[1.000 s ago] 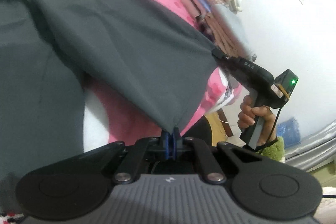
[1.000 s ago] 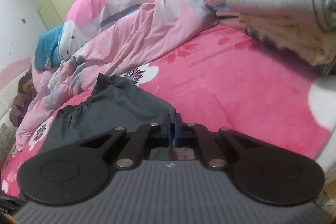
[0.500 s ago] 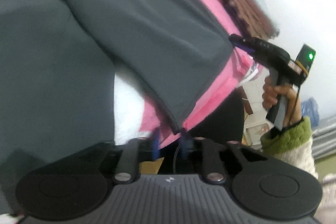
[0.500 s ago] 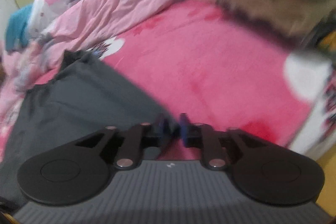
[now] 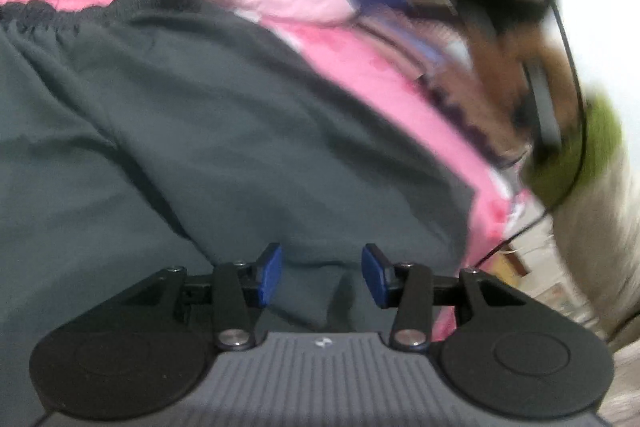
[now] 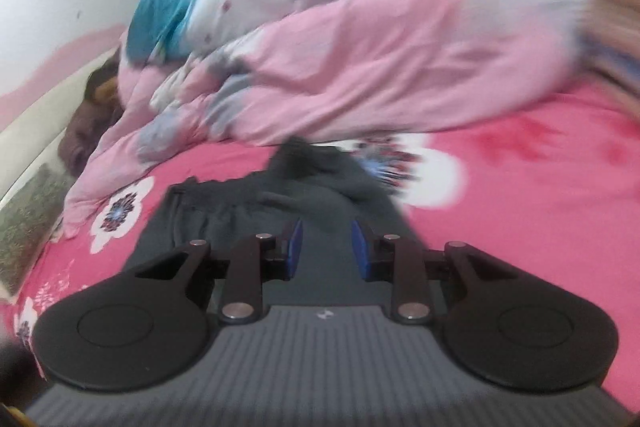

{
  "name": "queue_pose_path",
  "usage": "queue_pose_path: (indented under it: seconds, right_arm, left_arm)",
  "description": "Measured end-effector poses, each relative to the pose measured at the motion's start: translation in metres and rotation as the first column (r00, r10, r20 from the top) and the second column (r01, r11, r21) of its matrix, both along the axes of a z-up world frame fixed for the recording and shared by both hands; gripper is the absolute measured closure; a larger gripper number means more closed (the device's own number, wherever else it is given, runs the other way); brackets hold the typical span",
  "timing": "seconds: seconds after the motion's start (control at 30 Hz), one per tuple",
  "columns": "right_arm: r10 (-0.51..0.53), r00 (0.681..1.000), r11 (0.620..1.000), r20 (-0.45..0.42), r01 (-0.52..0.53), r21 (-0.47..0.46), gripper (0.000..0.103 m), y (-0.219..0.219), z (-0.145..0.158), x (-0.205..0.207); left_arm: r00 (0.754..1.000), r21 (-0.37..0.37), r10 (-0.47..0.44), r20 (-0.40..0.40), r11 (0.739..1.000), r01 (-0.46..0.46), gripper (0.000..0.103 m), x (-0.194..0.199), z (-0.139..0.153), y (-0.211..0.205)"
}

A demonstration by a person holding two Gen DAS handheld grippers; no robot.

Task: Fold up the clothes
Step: 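Grasp the trousers' leg edge with the left gripper and pull it, then open the left gripper and release the trousers on the bed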

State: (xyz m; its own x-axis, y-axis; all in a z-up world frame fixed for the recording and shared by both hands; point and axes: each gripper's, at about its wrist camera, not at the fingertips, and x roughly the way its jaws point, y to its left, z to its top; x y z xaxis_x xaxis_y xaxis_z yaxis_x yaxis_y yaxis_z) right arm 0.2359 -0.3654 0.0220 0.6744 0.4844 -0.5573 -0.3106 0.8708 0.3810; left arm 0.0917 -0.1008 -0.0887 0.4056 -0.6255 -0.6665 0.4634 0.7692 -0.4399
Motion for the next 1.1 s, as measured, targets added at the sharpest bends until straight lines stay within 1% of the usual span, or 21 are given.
queue_pose_path:
  seconds: [0.03,0.1,0.2,0.3,0.33,0.43,0.5,0.57,0.67,0.7,0.77,0.83,0.87,0.97,1.03,1.1]
  right_arm:
    - [0.029,0.999,1.000,-0.015,-0.030,-0.004,0.077,0.016,-0.005,0.023]
    - [0.087,0.995,0.996,-0.043,-0.087,-0.014,0.077,0.047,-0.016,0.069]
    - [0.145,0.988,0.985,-0.059,-0.150,-0.086,0.077,0.094,-0.041,0.120]
    - [0.137,0.990,0.971,-0.028,-0.140,-0.192,0.079,0.126,-0.065,0.162]
    - [0.113,0.993,0.973,-0.040,-0.119,-0.197,0.080,0.130,-0.076,0.178]
    - [0.045,0.994,0.991,-0.102,-0.057,-0.123,0.084,0.126,-0.102,0.219]
    - [0.024,0.995,0.996,-0.101,-0.032,-0.080,0.085,0.122,-0.108,0.226]
    - [0.003,0.995,0.999,-0.100,-0.006,-0.036,0.085,0.117,-0.114,0.233]
    - [-0.014,0.993,1.000,-0.114,0.016,0.017,0.087,0.110,-0.117,0.237]
    - [-0.027,0.991,0.998,-0.128,0.033,0.045,0.087,0.105,-0.116,0.238]
    - [-0.075,0.983,0.986,-0.166,0.098,0.132,0.085,0.090,-0.111,0.239]
    - [-0.139,0.975,0.968,-0.174,0.171,0.184,0.083,0.067,-0.097,0.231]
    - [-0.160,0.973,0.964,-0.165,0.190,0.186,0.082,0.056,-0.087,0.224]
    - [-0.199,0.972,0.959,-0.122,0.219,0.178,0.082,0.019,-0.045,0.193]
    - [-0.200,0.976,0.965,-0.080,0.211,0.159,0.081,-0.003,-0.011,0.164]
    - [-0.193,0.980,0.972,-0.038,0.196,0.127,0.079,-0.017,0.023,0.138]
  left_arm:
    - [1.000,-0.011,0.001,-0.012,1.000,-0.001,0.060,0.002,-0.006,-0.003]
    - [1.000,-0.058,0.003,-0.008,0.998,-0.003,0.058,-0.003,-0.009,0.013]
    - [1.000,-0.126,0.000,-0.001,0.992,0.000,0.058,-0.005,-0.017,0.023]
    - [1.000,-0.188,-0.003,0.010,0.982,0.005,0.058,-0.006,-0.026,0.029]
    - [1.000,-0.199,-0.007,0.022,0.980,0.011,0.058,-0.007,-0.028,0.031]
    - [0.997,-0.182,-0.026,0.079,0.982,0.040,0.058,-0.015,-0.027,0.026]
    - [0.992,-0.155,-0.039,0.117,0.986,0.057,0.058,-0.020,-0.026,0.022]
    - [0.990,-0.144,-0.041,0.137,0.988,0.061,0.058,-0.024,-0.025,0.020]
    - [0.991,-0.154,-0.036,0.128,0.986,0.056,0.058,-0.025,-0.025,0.019]
    - [0.992,-0.159,-0.033,0.120,0.986,0.052,0.057,-0.023,-0.026,0.020]
    - [0.994,-0.166,-0.023,0.104,0.985,0.041,0.057,-0.021,-0.027,0.020]
    - [0.995,-0.162,-0.014,0.095,0.986,0.029,0.057,-0.019,-0.027,0.017]
    - [0.996,-0.158,-0.010,0.093,0.987,0.024,0.057,-0.018,-0.028,0.015]
    - [0.996,-0.148,0.008,0.087,0.989,0.006,0.051,-0.021,-0.024,0.012]
    - [0.997,-0.148,0.028,0.078,0.989,-0.016,0.046,-0.024,-0.019,0.012]
    - [0.995,-0.153,0.058,0.084,0.987,-0.045,0.043,-0.032,-0.012,0.017]
